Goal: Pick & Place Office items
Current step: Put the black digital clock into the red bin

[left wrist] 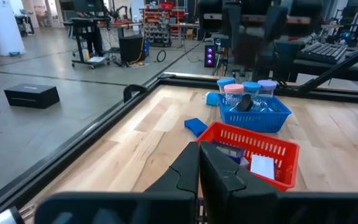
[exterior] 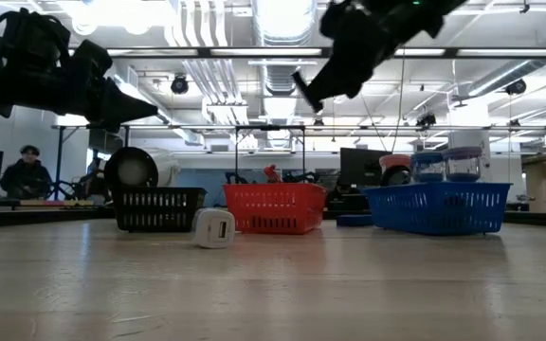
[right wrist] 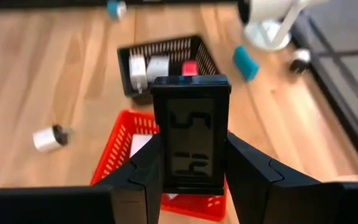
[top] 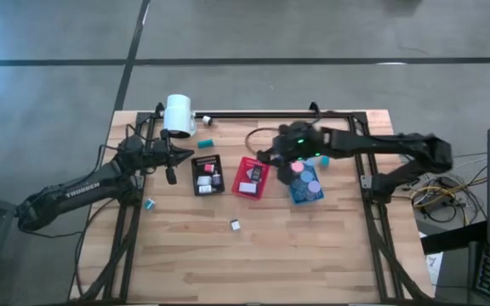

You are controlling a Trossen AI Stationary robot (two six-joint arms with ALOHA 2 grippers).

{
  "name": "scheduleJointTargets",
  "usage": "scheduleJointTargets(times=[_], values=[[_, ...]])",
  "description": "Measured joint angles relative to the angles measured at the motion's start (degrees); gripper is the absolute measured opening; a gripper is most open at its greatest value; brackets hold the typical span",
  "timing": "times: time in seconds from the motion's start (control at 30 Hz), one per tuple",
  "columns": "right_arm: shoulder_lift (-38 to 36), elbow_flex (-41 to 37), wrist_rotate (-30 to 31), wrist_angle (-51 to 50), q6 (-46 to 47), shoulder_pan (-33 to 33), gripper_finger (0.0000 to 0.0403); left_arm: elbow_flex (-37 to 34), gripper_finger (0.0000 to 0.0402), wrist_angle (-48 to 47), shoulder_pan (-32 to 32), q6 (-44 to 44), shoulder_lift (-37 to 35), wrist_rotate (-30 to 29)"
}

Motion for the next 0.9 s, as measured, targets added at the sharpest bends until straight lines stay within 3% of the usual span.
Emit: scheduleJointTargets(times=[0.3, 0.43, 0.9], values=[[19.25, 18.00, 7.22, -17.97, 0.13, 4.14, 0.0127, 0.00, 0.0019, -0.27, 0.00, -0.18, -0.02, 0.03], [25.86, 23.83, 7.22, -22.85, 0.13, 5.44, 0.0127, 0.00, 0.0019, -0.29, 0.00, -0.61, 0.00, 0.01], [34.35, 27.36, 8.68, -26.66, 0.66, 6.50, 0.0127, 0.00, 0.0019, -0.31, -0.04, -0.63, -0.01, 0.01]])
